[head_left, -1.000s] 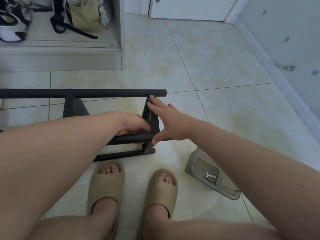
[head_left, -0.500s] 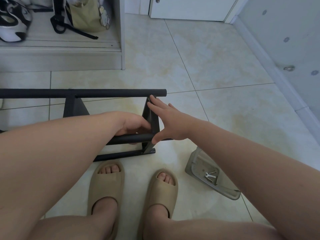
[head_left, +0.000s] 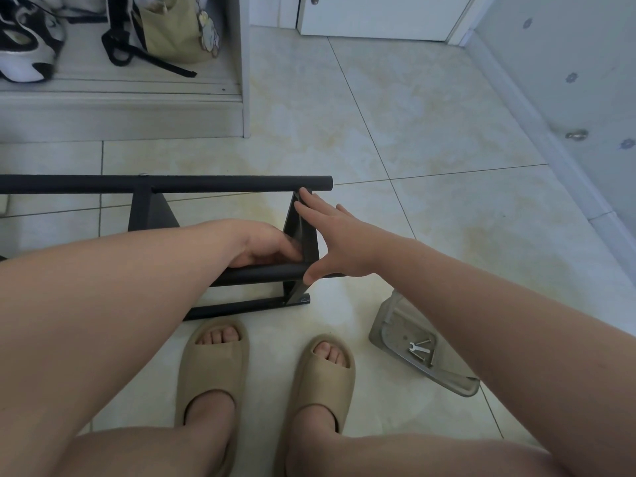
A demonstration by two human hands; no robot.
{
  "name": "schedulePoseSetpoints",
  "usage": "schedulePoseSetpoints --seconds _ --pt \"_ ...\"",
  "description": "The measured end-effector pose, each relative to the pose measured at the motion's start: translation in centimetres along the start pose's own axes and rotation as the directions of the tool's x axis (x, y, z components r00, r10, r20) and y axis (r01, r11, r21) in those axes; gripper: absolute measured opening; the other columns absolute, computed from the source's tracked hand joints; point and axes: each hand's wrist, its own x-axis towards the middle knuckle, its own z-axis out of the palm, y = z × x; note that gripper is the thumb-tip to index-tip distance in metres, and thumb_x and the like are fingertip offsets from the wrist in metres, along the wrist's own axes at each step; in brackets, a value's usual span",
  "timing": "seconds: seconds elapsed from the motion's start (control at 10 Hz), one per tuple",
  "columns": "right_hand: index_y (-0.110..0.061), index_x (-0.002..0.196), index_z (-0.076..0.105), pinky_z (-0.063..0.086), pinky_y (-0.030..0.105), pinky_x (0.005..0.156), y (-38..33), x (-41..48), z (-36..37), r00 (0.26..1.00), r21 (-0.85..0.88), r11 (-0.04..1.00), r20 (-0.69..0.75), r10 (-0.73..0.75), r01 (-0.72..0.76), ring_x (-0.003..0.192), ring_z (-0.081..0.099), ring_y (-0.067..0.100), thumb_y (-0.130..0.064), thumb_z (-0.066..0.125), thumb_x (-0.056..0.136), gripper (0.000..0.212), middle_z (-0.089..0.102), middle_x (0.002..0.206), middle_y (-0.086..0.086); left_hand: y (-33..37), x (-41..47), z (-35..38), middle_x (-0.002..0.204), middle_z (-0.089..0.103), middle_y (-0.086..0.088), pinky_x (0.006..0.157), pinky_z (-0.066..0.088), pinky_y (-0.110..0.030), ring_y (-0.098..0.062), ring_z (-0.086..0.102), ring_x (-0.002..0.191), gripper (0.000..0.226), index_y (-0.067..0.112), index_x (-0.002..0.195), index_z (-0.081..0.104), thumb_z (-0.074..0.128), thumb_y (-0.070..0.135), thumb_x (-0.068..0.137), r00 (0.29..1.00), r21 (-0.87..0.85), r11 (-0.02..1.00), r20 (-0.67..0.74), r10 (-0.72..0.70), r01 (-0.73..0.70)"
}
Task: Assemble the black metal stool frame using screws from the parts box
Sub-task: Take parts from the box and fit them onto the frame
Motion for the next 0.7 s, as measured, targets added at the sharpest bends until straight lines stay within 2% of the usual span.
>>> schedulePoseSetpoints --seconds 0.1,0.2,0.3,0.4,0.5,0.6,0.7 --pt "-0.014 0.162 0.001 -0.006 0.039 0.124 -0.04 0.02 0.05 1.0 -0.004 1.0 -0.001 0.002 -0.002 0.154 -0.012 0.009 -0.048 0.085 0.075 0.126 -0.018 0.168 -0.003 0.3 -0.04 0.1 0.09 0.075 0.0 0.079 0.049 -0.028 -0.014 0.068 0.079 0.019 0.016 0.097 0.073 0.054 0.021 0.096 0.998 0.011 0.998 -0.019 -0.055 0.056" --pt "-0.013 0.162 0.001 -0.006 0.039 0.124 -0.02 -0.01 0.12 1.0 -0.006 1.0 -0.005 0.001 -0.001 0.154 -0.012 0.009 -0.049 0.085 0.075 0.126 -0.017 0.168 -0.002 0.56 -0.16 0.38 0.072 0.074 0.002 0.064 0.046 -0.026 -0.011 0.066 0.056 0.017 0.016 0.082 0.072 0.062 0.025 0.093 0.992 0.073 0.993 -0.081 -0.092 0.098" --pt "-0.014 0.162 0.001 -0.006 0.04 0.125 0.01 -0.04 0.13 1.0 -0.008 1.0 -0.005 0.002 -0.002 0.154 -0.012 0.01 -0.049 0.085 0.075 0.126 -0.017 0.168 -0.002 0.57 -0.39 0.47 0.093 0.077 -0.009 0.084 0.055 -0.034 -0.023 0.072 0.083 0.014 0.009 0.094 0.074 0.064 0.017 0.092 0.994 0.062 0.996 -0.1 -0.051 0.057" --pt "-0.014 0.162 0.001 -0.005 0.04 0.125 -0.05 -0.01 0.09 1.0 -0.007 1.0 -0.003 0.002 -0.002 0.154 -0.012 0.01 -0.048 0.085 0.075 0.126 -0.017 0.168 -0.002 0.56 -0.39 0.5 0.112 0.073 -0.019 0.107 0.048 -0.045 -0.035 0.067 0.112 0.026 -0.002 0.114 0.07 0.062 0.008 0.091 0.992 0.055 0.998 -0.123 -0.015 0.022" --pt "-0.014 0.162 0.001 -0.006 0.039 0.125 -0.06 0.0 0.06 1.0 -0.002 1.0 -0.001 0.005 -0.005 0.154 -0.011 0.009 -0.048 0.085 0.075 0.126 -0.018 0.168 -0.003 0.43 -0.12 0.39 0.119 0.069 -0.024 0.11 0.044 -0.048 -0.04 0.064 0.116 0.029 -0.004 0.118 0.068 0.059 0.005 0.091 0.995 0.045 0.999 -0.099 0.007 -0.002" --pt "-0.014 0.162 0.0 -0.005 0.04 0.125 -0.1 0.04 0.02 1.0 -0.001 1.0 0.001 0.006 -0.006 0.154 -0.012 0.009 -0.048 0.085 0.075 0.126 -0.018 0.168 -0.002 0.21 -0.01 0.16 0.113 0.07 -0.019 0.106 0.044 -0.042 -0.031 0.063 0.107 0.021 0.007 0.108 0.071 0.055 0.005 0.094 0.999 0.025 1.0 -0.047 0.007 -0.006" --pt "-0.014 0.162 0.0 -0.004 0.041 0.126 -0.15 0.02 -0.06 1.0 0.0 1.0 0.004 0.009 -0.009 0.154 -0.012 0.01 -0.048 0.085 0.075 0.126 -0.018 0.168 -0.002 0.13 0.16 0.01 0.099 0.072 -0.007 0.092 0.05 -0.034 -0.021 0.066 0.091 0.021 0.012 0.105 0.07 0.051 0.007 0.095 1.0 -0.01 1.0 -0.01 -0.008 0.008"
